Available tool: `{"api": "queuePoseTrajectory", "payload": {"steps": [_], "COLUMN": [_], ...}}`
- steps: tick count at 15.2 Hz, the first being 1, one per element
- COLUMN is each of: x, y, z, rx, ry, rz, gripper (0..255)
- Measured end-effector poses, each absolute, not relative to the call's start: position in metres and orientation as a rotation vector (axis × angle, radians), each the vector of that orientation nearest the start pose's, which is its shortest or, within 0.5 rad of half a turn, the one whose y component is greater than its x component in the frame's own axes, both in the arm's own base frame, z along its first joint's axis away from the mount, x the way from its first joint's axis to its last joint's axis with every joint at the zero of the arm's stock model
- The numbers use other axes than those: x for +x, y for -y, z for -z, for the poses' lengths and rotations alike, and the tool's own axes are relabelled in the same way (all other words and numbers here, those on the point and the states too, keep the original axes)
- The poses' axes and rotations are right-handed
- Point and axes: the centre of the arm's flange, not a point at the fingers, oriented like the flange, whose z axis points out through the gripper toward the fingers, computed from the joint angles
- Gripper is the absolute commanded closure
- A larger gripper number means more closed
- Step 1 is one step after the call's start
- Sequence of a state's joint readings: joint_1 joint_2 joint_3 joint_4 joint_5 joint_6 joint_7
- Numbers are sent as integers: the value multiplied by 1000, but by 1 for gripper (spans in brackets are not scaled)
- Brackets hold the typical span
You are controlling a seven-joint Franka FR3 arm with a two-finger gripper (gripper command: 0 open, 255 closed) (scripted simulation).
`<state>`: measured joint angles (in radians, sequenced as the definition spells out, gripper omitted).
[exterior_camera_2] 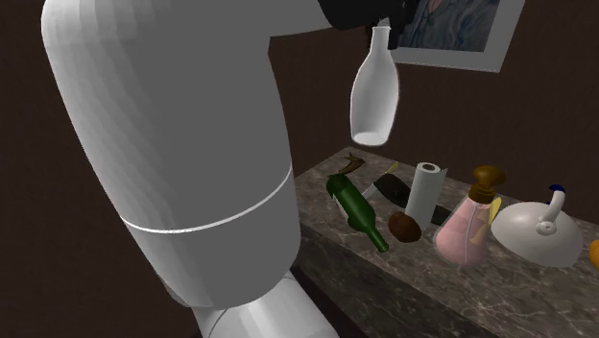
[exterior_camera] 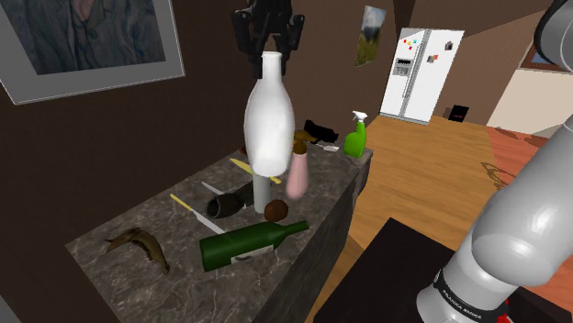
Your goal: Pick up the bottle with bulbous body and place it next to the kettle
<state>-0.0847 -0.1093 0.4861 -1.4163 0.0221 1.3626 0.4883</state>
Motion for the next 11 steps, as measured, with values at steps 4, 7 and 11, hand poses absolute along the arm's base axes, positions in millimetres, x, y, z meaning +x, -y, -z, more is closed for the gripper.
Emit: {"api": "queuePoseTrajectory", "payload": {"steps": [4,7,11], "x": [462,470,483], "y": [-164,-126,-72], "z": [-719,-717,-711], "rx": [-3146,-3146,-3145], "ry": [-131,-131,-131], "rz": [81,80,81], "gripper": [255,255,255]}}
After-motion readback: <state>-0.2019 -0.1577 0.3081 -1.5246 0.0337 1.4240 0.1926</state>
